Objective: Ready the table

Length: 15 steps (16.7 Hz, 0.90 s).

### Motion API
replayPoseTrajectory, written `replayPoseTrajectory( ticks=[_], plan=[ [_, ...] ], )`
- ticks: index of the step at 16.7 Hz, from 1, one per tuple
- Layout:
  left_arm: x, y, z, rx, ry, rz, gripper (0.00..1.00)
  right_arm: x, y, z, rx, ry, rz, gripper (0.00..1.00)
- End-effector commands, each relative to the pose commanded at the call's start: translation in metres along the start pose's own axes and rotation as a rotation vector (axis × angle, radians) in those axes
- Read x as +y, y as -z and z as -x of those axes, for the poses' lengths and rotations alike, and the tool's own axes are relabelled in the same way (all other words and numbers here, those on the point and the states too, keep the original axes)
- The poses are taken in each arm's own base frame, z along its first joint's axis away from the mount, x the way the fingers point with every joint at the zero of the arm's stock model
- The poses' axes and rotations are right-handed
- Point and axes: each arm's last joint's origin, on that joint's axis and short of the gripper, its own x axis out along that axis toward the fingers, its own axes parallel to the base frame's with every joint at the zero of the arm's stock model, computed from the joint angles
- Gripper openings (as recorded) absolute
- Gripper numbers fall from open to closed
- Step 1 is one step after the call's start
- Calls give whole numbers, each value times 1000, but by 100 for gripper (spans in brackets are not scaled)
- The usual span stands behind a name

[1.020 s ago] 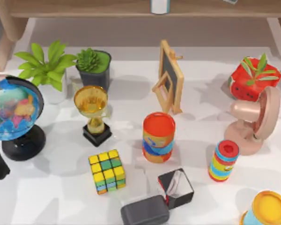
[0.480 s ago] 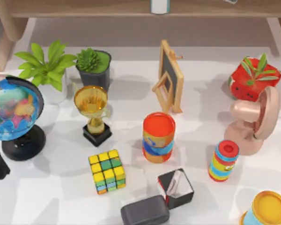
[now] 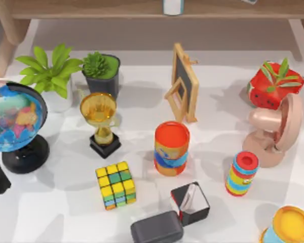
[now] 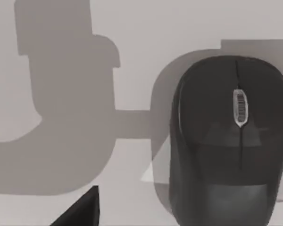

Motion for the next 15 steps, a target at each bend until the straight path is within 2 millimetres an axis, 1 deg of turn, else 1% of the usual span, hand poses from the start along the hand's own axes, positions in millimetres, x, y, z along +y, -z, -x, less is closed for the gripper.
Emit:
replayPoseTrajectory(
  ticks=[5, 10, 13, 15],
  plan=[
    [0, 0, 0, 0, 0, 0, 100, 0, 1, 1, 4, -1, 0, 100],
    [0, 0, 0, 0, 0, 0, 100, -5, 14, 30, -4, 0, -6, 100],
    [0, 0, 0, 0, 0, 0, 100, -3, 17, 40, 1, -4, -4, 100],
    [0, 0, 0, 0, 0, 0, 100, 1, 16, 42, -1, -4, 2, 100]
  ],
)
